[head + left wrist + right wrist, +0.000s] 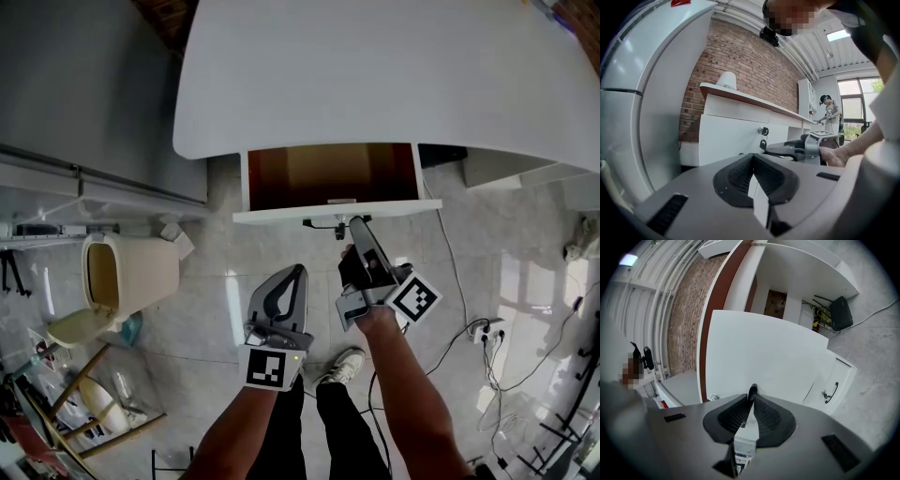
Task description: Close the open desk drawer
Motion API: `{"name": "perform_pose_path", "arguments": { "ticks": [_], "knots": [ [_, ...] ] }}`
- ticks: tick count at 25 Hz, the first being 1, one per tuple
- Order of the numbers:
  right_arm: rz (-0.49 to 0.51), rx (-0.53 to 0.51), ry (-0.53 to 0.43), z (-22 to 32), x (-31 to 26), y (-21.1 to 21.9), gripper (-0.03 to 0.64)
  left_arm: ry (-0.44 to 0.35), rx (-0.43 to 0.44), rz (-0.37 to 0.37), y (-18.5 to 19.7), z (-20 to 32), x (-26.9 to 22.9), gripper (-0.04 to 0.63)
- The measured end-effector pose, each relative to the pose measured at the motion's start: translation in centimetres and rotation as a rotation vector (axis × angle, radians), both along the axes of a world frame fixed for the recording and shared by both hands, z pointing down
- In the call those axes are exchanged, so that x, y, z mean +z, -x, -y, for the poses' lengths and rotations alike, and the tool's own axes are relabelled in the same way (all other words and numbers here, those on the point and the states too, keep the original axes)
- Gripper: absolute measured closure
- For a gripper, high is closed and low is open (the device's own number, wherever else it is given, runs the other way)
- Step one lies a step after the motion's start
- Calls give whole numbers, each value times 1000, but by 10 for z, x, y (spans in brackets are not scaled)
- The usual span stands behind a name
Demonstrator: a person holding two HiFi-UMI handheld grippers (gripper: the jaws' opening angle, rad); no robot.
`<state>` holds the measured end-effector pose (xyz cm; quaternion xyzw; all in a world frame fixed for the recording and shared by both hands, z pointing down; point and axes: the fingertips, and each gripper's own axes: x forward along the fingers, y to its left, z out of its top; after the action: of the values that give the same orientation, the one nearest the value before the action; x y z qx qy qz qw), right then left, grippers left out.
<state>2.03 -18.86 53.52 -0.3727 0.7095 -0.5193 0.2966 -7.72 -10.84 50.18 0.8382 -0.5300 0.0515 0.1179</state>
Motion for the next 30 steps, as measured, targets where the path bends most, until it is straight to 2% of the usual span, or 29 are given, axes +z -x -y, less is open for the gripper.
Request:
{"name": "perform_pose_path", "arguments": {
  "ticks": [9, 21, 30],
  "knots": [
    [-35, -12, -16, 34, 2, 5, 558, -28, -11, -1, 5, 30, -8, 592],
    [-43, -4, -16, 72, 2, 7, 558, -78, -13, 46, 21, 69, -16, 592],
    [-20, 30, 27, 97, 3, 8, 558, -56, -17, 61, 33, 92, -12, 592]
  ]
}}
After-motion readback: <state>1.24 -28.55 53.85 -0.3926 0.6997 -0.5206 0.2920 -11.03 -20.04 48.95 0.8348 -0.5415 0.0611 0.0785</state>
